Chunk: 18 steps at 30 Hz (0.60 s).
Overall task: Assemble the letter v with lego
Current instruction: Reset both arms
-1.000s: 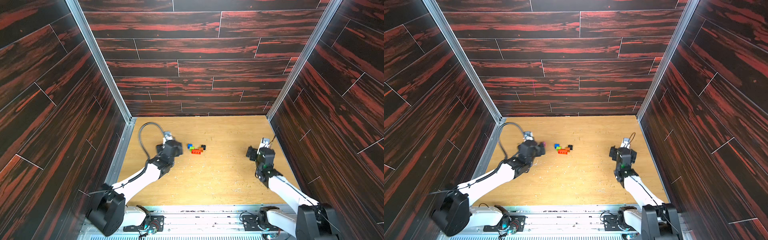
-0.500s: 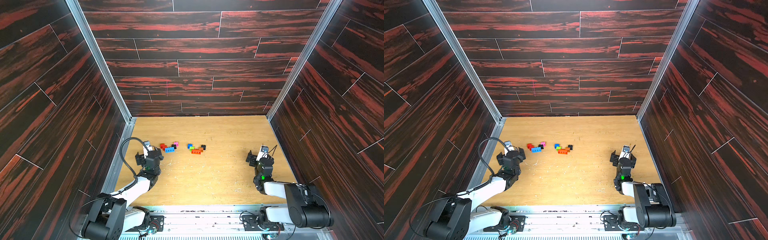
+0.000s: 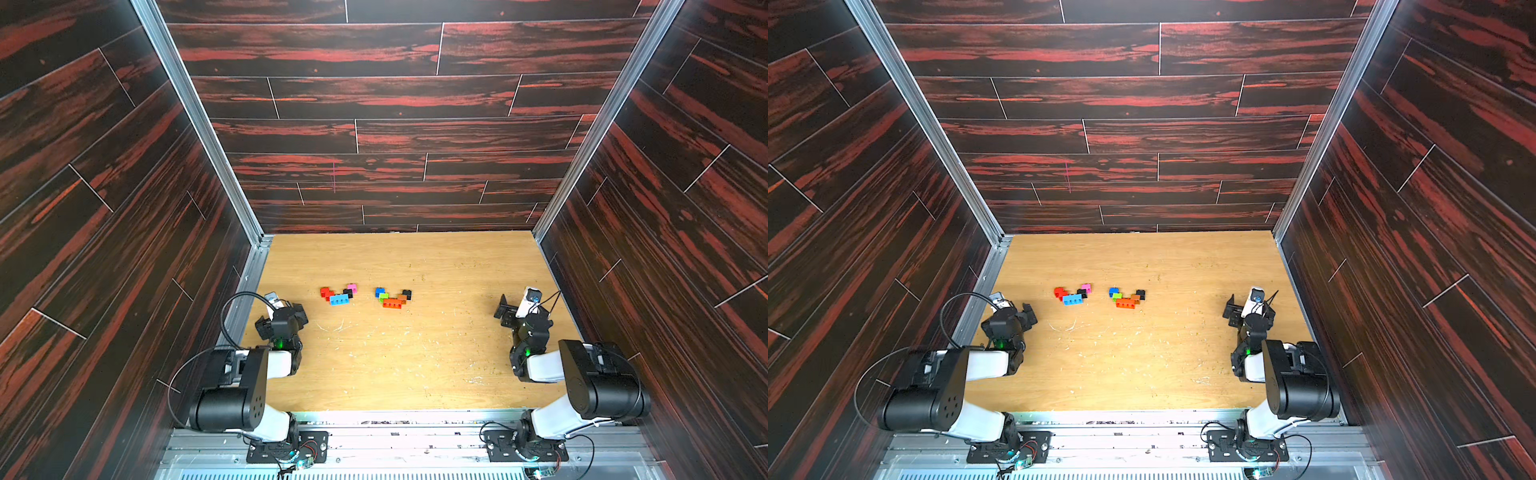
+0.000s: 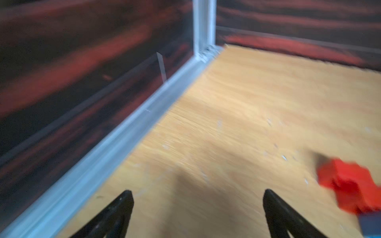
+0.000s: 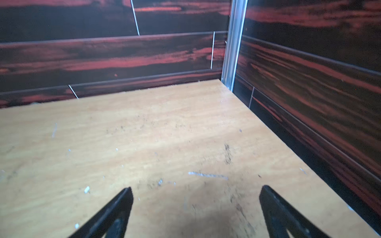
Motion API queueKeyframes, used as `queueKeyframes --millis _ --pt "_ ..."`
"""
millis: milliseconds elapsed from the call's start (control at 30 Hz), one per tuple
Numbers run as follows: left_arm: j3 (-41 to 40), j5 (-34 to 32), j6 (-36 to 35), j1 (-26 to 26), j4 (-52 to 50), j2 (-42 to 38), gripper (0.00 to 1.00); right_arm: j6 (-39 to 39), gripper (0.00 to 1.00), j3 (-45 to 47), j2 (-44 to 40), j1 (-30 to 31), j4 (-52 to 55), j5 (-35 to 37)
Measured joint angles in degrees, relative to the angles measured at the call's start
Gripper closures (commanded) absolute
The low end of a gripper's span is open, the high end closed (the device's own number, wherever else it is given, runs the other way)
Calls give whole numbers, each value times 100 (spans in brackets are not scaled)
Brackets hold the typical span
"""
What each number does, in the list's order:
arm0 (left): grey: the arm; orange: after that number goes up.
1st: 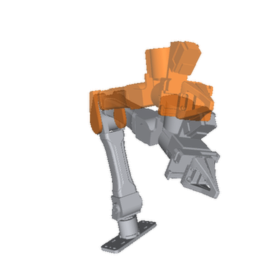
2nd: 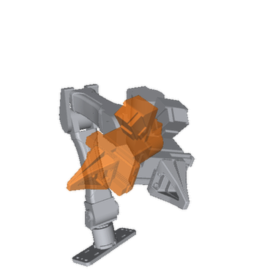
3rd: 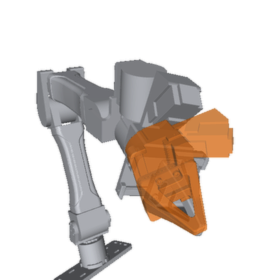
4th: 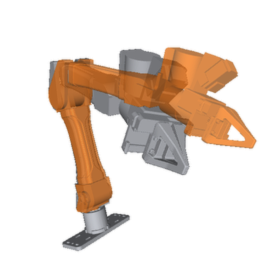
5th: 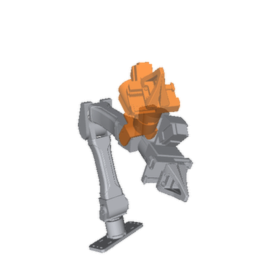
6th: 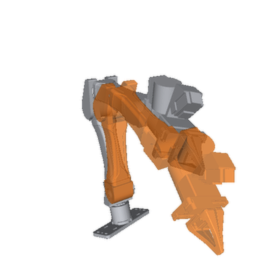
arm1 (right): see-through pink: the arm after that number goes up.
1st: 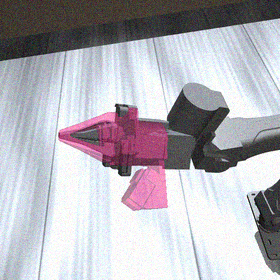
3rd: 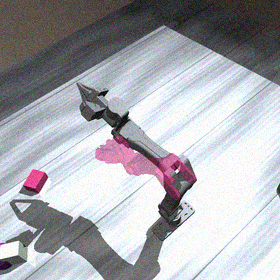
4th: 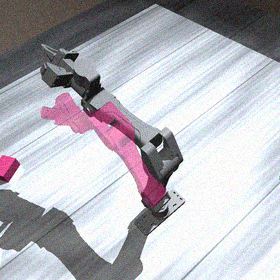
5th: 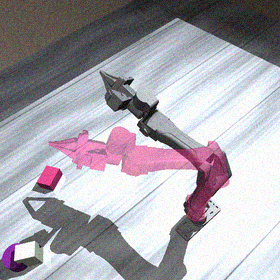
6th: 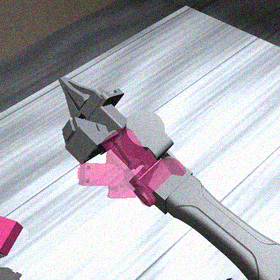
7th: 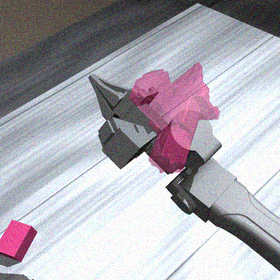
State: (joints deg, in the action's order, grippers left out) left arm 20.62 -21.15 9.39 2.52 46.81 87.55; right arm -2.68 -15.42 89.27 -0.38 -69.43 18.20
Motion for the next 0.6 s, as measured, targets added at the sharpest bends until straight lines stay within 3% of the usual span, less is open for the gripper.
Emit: queueKeyframes --millis 233,600 --pt "249 723 -149 15 -2 76 0 -26 2 -17 2 -2 44 -59" --pt "249 892 -173 15 -7 76 0 -31 2 -28 0 -35 177 -131"
